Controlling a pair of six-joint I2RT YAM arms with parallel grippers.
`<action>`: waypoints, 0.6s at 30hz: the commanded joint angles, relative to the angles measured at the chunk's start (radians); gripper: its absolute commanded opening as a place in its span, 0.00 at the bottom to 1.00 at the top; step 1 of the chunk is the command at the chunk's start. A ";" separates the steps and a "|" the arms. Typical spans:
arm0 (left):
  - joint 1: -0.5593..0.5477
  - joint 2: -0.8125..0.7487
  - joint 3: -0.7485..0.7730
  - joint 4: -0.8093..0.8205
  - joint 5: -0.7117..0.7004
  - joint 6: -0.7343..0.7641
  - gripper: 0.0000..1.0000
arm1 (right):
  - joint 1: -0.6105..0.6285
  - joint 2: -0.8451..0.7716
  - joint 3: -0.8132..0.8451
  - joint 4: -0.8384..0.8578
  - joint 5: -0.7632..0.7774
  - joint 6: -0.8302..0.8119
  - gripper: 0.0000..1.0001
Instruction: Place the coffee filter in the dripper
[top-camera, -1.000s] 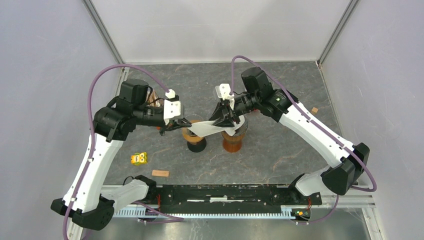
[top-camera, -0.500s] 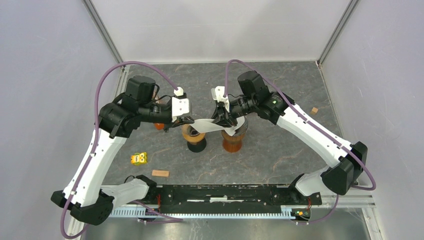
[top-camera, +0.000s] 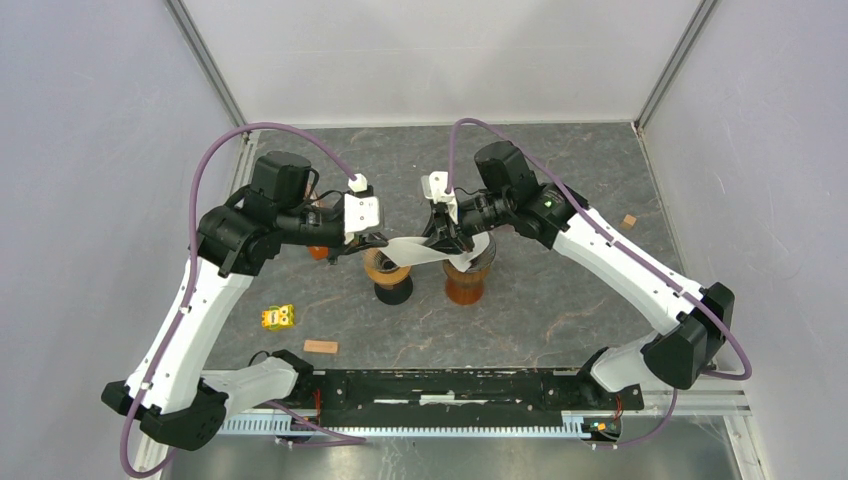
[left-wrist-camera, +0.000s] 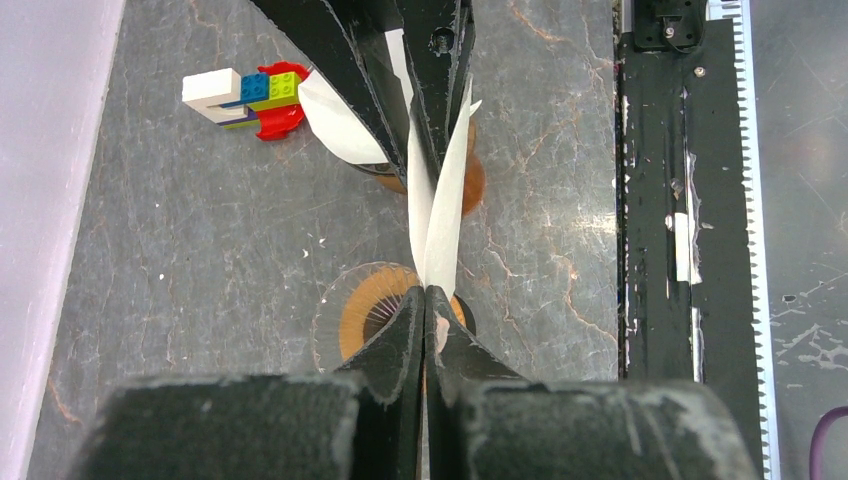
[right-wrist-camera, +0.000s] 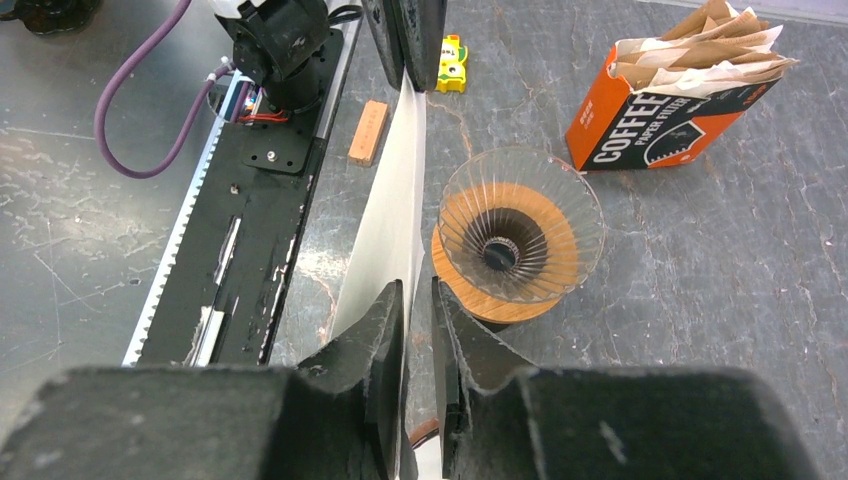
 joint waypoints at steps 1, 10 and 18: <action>-0.010 -0.014 0.001 0.028 -0.007 -0.027 0.02 | 0.006 0.011 0.053 0.021 -0.008 0.018 0.22; -0.017 -0.013 0.009 0.028 -0.037 -0.025 0.02 | 0.015 0.025 0.079 0.016 0.003 0.025 0.02; -0.015 -0.012 0.018 0.233 -0.269 -0.236 0.27 | 0.014 -0.026 0.147 0.077 0.284 0.099 0.00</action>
